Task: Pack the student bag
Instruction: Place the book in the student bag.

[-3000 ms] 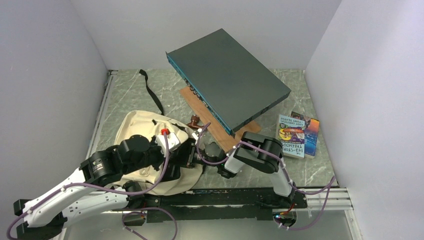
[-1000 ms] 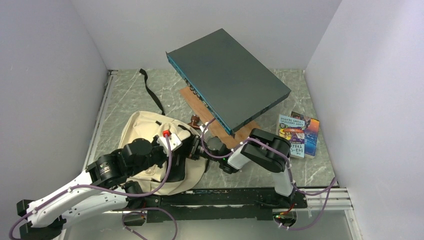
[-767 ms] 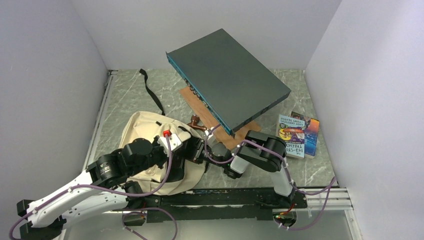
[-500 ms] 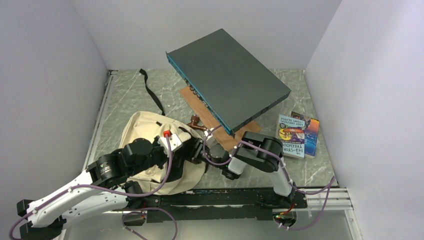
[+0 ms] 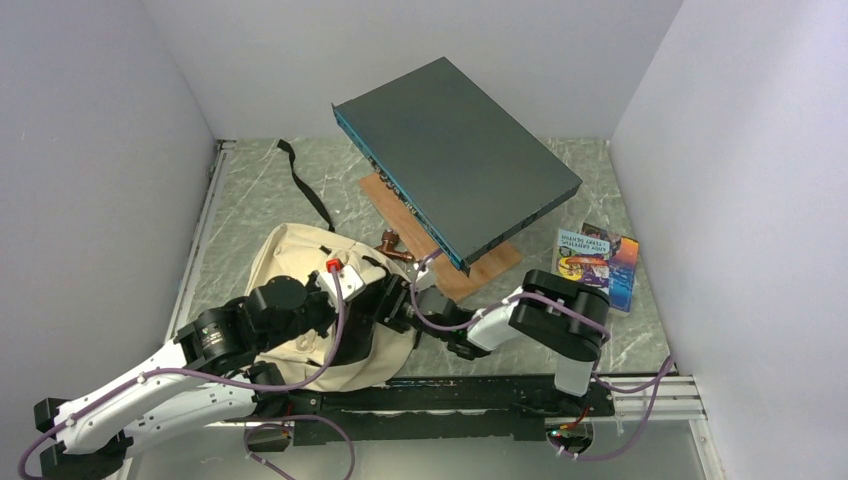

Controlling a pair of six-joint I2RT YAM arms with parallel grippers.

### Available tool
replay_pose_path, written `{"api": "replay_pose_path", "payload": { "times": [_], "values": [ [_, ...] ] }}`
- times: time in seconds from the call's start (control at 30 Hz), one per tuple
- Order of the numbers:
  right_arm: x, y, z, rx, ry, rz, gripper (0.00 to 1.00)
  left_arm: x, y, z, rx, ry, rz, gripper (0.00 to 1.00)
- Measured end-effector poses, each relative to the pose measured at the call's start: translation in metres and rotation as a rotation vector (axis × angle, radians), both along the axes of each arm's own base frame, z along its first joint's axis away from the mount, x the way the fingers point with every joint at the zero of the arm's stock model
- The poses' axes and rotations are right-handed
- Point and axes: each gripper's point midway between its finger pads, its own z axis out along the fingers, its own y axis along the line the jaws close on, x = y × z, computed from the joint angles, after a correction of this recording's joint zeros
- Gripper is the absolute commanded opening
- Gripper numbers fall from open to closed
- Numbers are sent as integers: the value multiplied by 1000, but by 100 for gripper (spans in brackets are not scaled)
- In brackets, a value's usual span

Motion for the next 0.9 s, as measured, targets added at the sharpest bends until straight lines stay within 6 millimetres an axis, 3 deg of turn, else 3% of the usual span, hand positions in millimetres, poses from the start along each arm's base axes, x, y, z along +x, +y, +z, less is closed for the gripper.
{"api": "replay_pose_path", "payload": {
  "times": [0.1,0.23,0.4,0.53,0.73,0.9],
  "values": [
    [0,14,-4,-24,19,0,78,0,0,0,-11,9,8,0],
    [-3,1,-12,-52,35,-24,79,-1,-1,0,-19,16,13,0],
    [3,9,-8,-67,21,-29,79,0,-3,1,-18,20,14,0],
    [-3,-15,-9,-75,17,-48,78,0,-3,3,-22,19,14,0],
    [12,-18,4,-54,-8,-76,73,0,-3,3,-27,23,17,0],
    [1,-30,-1,-82,-5,-54,70,-1,-3,3,-34,30,22,0]
  ]
}}
